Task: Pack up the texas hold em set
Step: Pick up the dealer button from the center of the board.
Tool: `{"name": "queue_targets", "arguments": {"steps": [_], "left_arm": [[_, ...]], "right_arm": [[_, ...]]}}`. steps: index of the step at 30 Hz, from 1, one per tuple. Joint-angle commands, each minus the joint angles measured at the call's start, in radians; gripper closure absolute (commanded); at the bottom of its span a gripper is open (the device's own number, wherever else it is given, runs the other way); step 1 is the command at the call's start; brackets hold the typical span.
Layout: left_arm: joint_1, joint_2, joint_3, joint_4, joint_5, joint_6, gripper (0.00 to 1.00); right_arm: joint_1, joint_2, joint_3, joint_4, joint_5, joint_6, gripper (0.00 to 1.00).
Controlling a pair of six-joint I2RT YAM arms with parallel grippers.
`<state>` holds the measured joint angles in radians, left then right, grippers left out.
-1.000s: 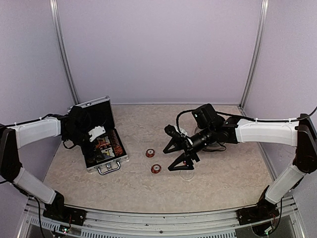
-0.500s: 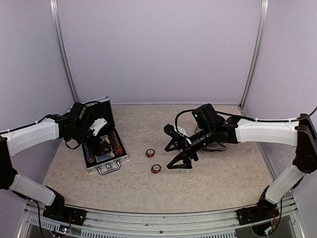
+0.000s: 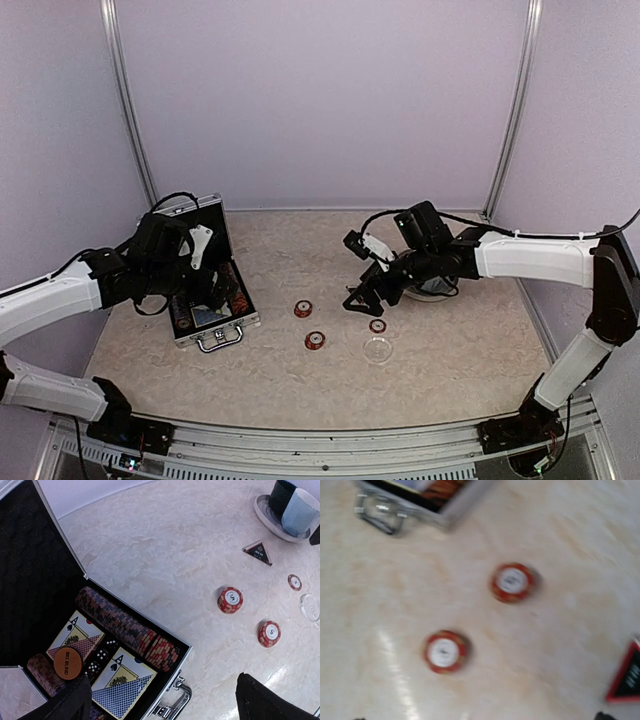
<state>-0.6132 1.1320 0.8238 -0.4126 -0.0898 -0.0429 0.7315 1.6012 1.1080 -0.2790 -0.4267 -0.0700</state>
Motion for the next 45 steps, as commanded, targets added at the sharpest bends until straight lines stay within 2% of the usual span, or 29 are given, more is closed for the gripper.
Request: {"name": "queue_targets", "arguments": {"steps": [1, 9, 12, 15, 27, 39, 45], "left_arm": [[-0.027, -0.041, 0.009, 0.065, -0.032, -0.168, 0.01], [-0.049, -0.011, 0.012, 0.117, 0.069, -0.227, 0.01], [-0.057, 0.002, 0.005, 0.153, 0.113, -0.231, 0.01], [-0.072, 0.013, 0.006, 0.165, 0.105, -0.241, 0.01], [-0.102, 0.097, 0.024, 0.214, 0.053, -0.267, 0.01], [-0.133, 0.15, 0.059, 0.213, 0.072, -0.281, 0.01], [-0.144, 0.168, 0.068, 0.211, 0.074, -0.282, 0.01]], "right_arm": [[-0.006, 0.029, 0.03, -0.07, 0.171, 0.114, 0.01], [-0.011, 0.088, 0.068, -0.166, 0.268, 0.207, 0.01], [-0.013, 0.143, 0.114, -0.222, 0.265, 0.219, 0.04], [-0.013, 0.149, 0.118, -0.279, 0.248, 0.241, 0.06], [0.096, 0.115, -0.006, -0.356, 0.281, 0.307, 0.03], [0.165, 0.189, -0.014, -0.386, 0.361, 0.31, 0.06], [0.174, 0.209, 0.003, -0.381, 0.376, 0.297, 0.11]]}}
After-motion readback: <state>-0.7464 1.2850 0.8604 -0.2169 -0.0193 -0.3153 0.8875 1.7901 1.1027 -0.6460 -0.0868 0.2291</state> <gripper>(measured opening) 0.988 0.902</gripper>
